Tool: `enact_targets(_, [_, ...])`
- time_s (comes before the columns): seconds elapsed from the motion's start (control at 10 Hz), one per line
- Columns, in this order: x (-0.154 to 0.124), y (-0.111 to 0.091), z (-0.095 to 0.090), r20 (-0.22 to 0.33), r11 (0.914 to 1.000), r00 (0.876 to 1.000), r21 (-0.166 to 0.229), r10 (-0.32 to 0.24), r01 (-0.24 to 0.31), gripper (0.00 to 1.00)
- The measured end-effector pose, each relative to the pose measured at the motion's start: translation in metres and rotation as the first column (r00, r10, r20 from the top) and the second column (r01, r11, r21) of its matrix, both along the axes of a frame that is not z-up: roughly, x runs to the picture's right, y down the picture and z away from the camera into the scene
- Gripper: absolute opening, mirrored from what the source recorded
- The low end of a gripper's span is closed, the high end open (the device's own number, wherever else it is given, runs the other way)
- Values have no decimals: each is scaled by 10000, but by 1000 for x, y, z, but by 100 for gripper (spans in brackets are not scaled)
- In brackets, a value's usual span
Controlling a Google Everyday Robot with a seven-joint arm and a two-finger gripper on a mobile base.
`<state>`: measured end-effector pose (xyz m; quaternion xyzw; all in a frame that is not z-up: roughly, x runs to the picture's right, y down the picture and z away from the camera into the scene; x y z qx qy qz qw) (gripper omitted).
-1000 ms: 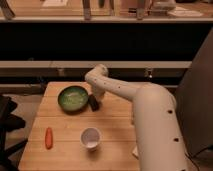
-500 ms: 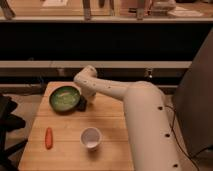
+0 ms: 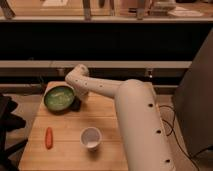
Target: Push the ceramic bowl across the table
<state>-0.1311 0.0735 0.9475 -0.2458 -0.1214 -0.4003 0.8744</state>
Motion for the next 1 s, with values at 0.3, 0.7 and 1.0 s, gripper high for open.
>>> enact_targets(0.3, [-7, 1, -4, 148, 9997, 9996, -25, -238, 238, 2])
enact_targets(0.7, [-32, 3, -11, 437, 9979, 9970, -41, -638, 640, 2])
enact_targets(1.0, [-29, 4, -15, 576, 9965, 9949, -17, -829, 831, 2])
